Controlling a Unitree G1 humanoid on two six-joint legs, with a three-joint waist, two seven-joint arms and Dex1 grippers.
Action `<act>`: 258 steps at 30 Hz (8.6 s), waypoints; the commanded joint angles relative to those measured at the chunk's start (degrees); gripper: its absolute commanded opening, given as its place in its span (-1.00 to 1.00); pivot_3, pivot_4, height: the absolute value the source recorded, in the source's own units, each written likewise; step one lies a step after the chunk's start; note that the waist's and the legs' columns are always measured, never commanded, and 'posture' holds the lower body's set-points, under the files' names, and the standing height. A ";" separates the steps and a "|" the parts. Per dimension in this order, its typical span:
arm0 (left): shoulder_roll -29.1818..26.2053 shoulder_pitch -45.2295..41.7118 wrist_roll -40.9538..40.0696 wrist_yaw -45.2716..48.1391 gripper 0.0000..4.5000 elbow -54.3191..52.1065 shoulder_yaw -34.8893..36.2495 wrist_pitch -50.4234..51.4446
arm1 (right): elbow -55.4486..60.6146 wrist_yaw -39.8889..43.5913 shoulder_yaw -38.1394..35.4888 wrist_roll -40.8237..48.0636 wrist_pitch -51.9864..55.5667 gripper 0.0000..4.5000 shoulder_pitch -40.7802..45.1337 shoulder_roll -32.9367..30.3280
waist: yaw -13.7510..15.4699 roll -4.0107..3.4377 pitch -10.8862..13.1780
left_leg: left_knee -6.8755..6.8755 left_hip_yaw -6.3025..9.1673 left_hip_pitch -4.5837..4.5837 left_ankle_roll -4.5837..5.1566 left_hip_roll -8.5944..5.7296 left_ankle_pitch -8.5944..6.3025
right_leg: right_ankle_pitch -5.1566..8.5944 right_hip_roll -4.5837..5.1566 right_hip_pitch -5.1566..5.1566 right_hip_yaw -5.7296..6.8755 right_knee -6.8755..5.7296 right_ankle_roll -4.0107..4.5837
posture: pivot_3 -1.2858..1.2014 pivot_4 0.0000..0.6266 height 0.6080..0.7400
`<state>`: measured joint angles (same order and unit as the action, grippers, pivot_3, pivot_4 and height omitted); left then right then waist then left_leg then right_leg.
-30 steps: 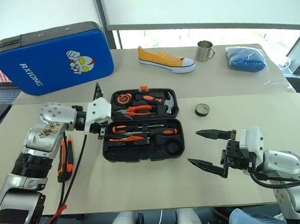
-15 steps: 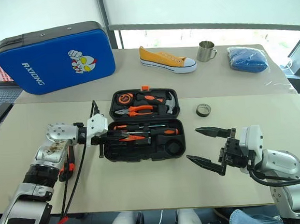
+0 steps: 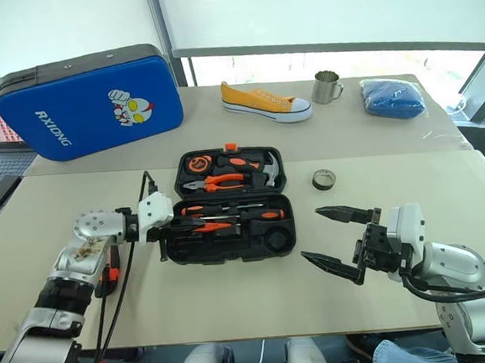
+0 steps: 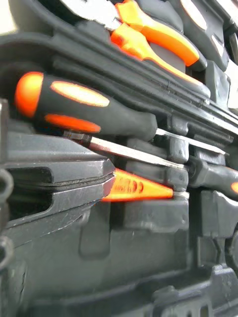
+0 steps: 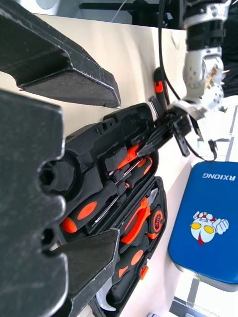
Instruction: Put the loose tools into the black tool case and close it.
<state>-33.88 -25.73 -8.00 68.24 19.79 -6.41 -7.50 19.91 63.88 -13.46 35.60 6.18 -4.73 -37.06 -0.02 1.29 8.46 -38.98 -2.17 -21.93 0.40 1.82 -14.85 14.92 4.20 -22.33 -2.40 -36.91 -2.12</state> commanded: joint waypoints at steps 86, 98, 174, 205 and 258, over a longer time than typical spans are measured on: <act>-10.57 -4.66 0.29 7.00 -0.24 -22.29 -13.80 18.38 | 10.28 -7.10 7.09 4.77 19.10 1.00 11.43 -10.25 | 0.62 0.85 0.33 | -0.03 -0.26 -1.27 -0.01 0.03 -0.08 | 0.04 -0.03 -1.21 0.04 0.16 0.08 | 0.03 -0.52 1.00; -9.69 -9.34 6.54 11.92 -0.24 -19.43 -19.71 20.33 | 10.07 -7.09 5.55 3.15 19.07 1.00 7.48 -10.74 | 0.52 0.84 0.32 | -0.06 -0.11 -1.20 -0.01 0.03 -0.07 | 0.05 -0.06 -1.16 0.04 0.11 0.07 | 0.03 -0.52 1.00; -2.99 7.20 -22.16 4.41 0.30 -16.28 14.42 17.24 | -1.36 -11.94 -13.71 -4.14 -1.38 1.00 -7.03 5.06 | -0.19 0.14 -0.52 | -0.53 0.34 -0.37 0.39 0.02 -0.34 | 0.12 -0.07 -0.05 -0.03 -0.03 -0.12 | 0.03 -0.52 1.00; -2.02 12.08 -27.69 5.39 0.99 -16.62 18.90 19.42 | -48.94 -14.88 35.57 -31.67 39.31 1.00 62.75 -2.94 | -0.84 0.14 -0.03 | -0.10 0.08 -1.86 0.15 -0.12 -0.16 | 0.09 0.14 -1.93 -0.04 -0.23 0.02 | 0.03 -0.52 1.00; -6.44 15.86 -26.75 17.02 1.00 -19.94 15.06 11.75 | -0.07 -3.59 44.50 -19.04 61.61 -0.65 48.23 -8.89 | -0.71 0.10 0.02 | -0.54 0.27 -1.82 0.12 -0.05 -0.14 | 0.01 0.06 -1.79 0.07 -0.31 0.01 | 0.03 -0.52 1.00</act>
<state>-40.15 -9.32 -34.08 85.63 0.91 8.10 4.09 19.63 60.80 30.30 16.43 67.07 44.22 -45.94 -0.73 1.39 8.48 -39.53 -1.90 -23.75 0.52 1.78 -14.99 14.93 4.25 -24.12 -2.33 -37.22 -2.11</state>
